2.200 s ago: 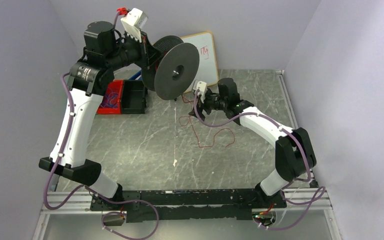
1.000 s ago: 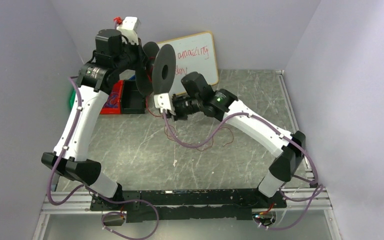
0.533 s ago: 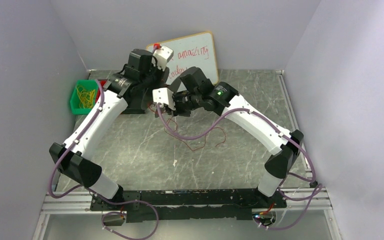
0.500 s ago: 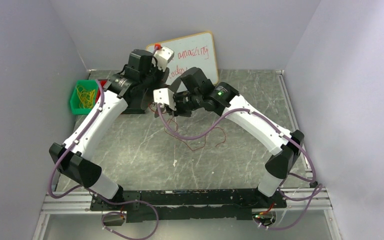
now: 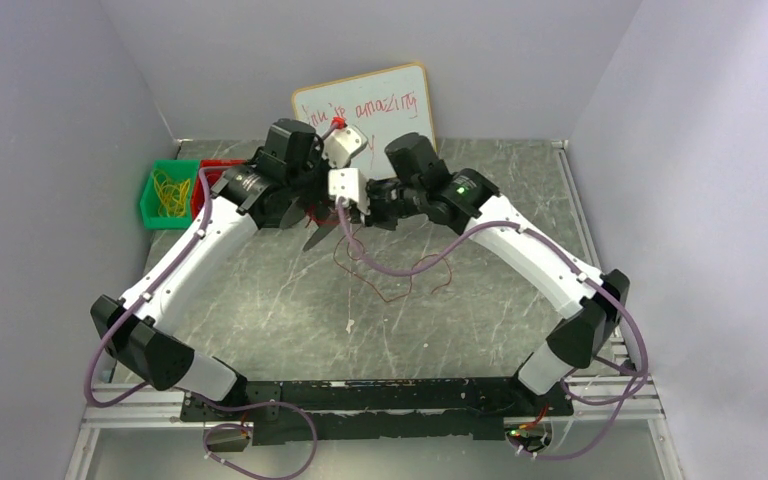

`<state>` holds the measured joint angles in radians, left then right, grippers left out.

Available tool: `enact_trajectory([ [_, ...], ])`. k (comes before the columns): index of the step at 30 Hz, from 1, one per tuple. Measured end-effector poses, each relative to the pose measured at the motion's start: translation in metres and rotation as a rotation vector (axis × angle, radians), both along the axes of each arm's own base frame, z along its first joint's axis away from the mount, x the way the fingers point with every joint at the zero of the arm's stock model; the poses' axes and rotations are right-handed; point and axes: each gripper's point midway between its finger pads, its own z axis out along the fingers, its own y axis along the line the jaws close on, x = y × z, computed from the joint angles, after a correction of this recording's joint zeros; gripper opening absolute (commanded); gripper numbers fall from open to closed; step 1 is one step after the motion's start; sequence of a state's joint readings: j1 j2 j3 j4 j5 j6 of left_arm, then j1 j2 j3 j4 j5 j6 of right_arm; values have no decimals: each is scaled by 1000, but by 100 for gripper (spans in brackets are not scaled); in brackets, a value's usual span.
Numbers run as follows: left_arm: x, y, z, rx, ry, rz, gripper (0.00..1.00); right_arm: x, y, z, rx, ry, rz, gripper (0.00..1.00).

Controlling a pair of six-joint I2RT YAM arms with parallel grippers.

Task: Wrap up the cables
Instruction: Wrap the cable around the cable reel.

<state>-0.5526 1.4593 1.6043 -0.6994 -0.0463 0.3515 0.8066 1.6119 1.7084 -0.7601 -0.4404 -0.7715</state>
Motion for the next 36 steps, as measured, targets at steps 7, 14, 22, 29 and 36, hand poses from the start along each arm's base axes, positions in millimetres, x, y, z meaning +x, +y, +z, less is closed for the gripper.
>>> enact_trajectory([
  [7,-14,-15,-1,-97,60,-68,3,21,-22,28,189,128,-26,0],
  [14,-20,-22,6,-112,44,-137,3,17,-26,30,288,346,22,0],
  [22,-21,-19,-1,1,-4,-237,3,11,-26,11,324,632,103,0],
  [29,-38,-21,-1,80,-25,-406,3,-9,-30,11,370,899,171,0],
  [36,-65,-7,2,179,-39,-524,3,-3,-46,-19,423,1222,120,0],
])
